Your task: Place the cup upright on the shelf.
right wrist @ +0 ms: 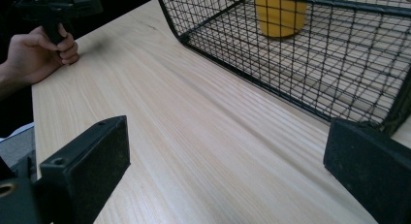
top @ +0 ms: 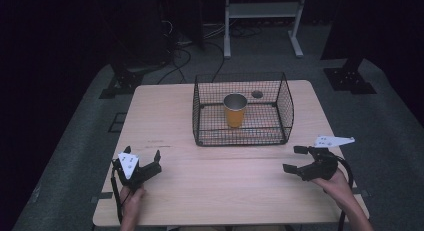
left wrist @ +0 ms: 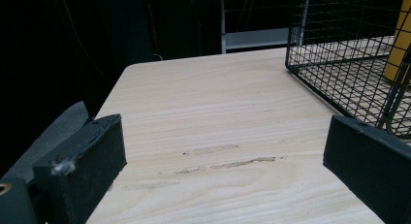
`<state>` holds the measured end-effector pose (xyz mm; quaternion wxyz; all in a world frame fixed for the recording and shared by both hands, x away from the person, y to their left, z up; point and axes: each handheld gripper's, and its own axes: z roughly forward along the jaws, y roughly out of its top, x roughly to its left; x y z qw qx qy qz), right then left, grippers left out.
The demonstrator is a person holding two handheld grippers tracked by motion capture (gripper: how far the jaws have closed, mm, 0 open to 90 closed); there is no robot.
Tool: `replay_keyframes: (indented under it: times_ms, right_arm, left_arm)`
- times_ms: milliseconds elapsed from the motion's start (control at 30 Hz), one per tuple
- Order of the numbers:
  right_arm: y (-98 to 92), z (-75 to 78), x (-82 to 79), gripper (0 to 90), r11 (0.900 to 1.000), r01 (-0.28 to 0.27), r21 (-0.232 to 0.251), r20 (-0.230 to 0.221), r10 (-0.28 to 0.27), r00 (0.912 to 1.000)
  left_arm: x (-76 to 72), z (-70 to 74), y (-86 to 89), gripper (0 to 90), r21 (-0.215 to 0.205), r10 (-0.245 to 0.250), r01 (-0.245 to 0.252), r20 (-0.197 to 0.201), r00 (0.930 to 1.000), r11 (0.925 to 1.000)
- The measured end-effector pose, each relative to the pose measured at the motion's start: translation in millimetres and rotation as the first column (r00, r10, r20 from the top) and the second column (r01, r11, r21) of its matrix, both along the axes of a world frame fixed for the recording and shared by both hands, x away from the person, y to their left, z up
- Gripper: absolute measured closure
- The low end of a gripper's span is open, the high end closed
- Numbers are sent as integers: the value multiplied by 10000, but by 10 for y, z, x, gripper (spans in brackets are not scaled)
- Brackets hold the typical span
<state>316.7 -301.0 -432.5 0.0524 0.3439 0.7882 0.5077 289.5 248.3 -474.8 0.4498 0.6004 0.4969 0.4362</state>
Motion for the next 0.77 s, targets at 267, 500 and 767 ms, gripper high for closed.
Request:
replay_keyframes:
  times_ms: [267,500,767]
  right_arm:
    - [-74,-99,-89,22,9996,247,100,-82,-247,9997]
    - [-80,-173,-199,25,9981,533,294,64,-536,9985]
    - [-21,-338,-440,102,9866,682,1481,311,-736,9968]
  left_arm:
    - [0,0,-1,8,8,3,-3,14,10000,10000]
    - [0,0,-6,8,66,-2,2,4,10000,10000]
    - [4,-2,-12,8,88,11,-11,10,10000,10000]
